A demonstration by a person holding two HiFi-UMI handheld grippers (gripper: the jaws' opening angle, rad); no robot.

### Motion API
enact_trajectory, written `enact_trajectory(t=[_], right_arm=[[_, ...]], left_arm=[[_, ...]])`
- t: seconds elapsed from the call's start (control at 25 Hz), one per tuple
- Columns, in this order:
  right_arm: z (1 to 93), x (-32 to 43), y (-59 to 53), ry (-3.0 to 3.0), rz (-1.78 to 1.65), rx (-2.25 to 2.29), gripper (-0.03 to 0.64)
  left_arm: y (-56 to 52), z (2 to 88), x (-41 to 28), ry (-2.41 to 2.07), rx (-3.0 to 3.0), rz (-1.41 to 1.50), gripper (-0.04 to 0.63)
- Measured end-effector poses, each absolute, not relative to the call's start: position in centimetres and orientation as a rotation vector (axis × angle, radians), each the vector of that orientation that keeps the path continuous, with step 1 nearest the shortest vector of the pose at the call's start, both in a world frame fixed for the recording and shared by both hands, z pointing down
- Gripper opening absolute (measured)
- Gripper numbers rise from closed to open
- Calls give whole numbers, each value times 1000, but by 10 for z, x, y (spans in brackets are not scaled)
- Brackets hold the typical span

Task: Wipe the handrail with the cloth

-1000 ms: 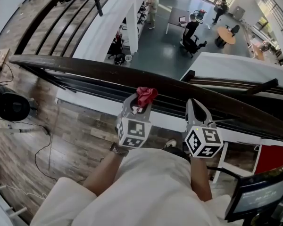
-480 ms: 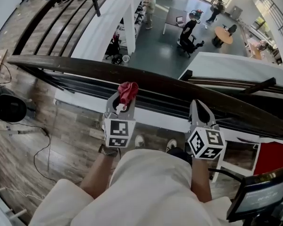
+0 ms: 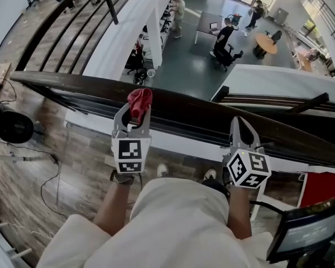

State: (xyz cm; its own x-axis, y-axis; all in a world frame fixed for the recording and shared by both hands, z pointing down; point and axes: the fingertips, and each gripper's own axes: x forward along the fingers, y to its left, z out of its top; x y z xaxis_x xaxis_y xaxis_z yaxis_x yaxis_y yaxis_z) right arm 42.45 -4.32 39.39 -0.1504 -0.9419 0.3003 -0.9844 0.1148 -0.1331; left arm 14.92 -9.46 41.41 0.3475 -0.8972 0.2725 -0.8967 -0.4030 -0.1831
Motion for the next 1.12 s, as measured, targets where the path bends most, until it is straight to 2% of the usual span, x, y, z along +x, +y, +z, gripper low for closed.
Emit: enact_trajectory(t=[0.36,1.12], right_arm=[[392,460,-50,-2286,456,1938,2],[402,493,-37,-2279,487,1933,3]], left_arm=[[-94,411,174,1790,-2576,-572,132],[-82,408,276,1535,-2646,-707,129]])
